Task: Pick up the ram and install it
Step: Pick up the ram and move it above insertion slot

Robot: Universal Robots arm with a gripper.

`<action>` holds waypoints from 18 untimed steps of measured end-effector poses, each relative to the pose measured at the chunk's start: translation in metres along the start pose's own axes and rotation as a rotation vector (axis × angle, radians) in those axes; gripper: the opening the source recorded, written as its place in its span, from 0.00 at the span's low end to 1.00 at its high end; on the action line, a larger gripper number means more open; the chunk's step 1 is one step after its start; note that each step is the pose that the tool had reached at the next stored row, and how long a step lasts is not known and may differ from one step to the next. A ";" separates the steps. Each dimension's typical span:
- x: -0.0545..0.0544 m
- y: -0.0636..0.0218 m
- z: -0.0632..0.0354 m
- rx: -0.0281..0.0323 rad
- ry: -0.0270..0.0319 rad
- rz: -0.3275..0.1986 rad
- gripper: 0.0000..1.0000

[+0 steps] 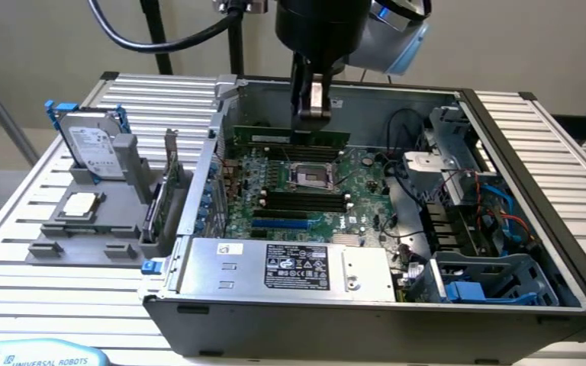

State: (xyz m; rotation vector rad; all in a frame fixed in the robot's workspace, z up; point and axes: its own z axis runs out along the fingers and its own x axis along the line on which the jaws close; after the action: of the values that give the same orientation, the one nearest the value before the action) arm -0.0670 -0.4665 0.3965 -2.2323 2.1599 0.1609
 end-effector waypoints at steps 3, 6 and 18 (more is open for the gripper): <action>-0.011 -0.0063 0.0048 0.0000 0.0000 0.000 0.14; -0.023 -0.0114 0.0098 0.0000 0.0001 0.000 0.14; -0.062 -0.0294 0.0309 0.0000 0.0001 0.000 0.14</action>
State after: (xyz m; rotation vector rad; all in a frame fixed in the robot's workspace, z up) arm -0.0412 -0.4012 0.3702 -2.2320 2.1603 0.1609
